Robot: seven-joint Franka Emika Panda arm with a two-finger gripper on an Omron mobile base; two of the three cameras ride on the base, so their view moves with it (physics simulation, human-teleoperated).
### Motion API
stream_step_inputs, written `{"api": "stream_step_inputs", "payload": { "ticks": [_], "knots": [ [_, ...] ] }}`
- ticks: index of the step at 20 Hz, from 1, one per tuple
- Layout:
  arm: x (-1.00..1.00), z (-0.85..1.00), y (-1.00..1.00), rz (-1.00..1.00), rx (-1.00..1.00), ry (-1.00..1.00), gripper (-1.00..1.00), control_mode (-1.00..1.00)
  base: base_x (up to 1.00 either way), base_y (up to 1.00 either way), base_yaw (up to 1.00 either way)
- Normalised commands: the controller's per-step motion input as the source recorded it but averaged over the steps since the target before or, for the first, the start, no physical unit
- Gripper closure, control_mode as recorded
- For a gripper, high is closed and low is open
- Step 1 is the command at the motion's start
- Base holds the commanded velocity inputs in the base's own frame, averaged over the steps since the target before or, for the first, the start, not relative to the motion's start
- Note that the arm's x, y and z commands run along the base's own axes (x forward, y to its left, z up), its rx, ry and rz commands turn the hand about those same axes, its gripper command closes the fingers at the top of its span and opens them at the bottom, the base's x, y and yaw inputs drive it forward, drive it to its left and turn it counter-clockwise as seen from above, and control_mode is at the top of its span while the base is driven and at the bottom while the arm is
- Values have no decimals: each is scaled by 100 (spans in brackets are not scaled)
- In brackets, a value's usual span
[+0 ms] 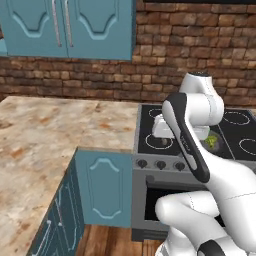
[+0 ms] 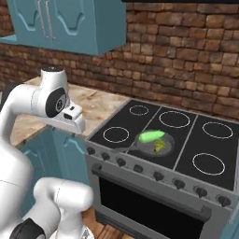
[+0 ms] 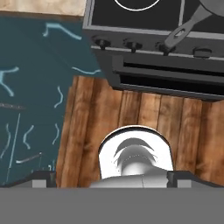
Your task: Put the corn and broccoli in the pan. Then turn on the front center burner and set the heat to medium.
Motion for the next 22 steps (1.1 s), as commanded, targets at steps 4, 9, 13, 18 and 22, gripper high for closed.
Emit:
{"api": "stream_step_inputs", "payload": {
  "ticks": [4, 9, 13, 18, 22],
  "knots": [
    [0, 0, 0, 0, 0, 0, -100, 100, -7, -42, -29],
    [0, 0, 0, 0, 0, 0, -100, 100, 0, -2, -36],
    [0, 0, 0, 0, 0, 0, -100, 100, 0, 0, -39],
    [0, 0, 0, 0, 0, 0, -100, 100, 3, -5, -22],
    [0, 0, 0, 0, 0, 0, -100, 100, 38, -14, 2]
  ]
}}
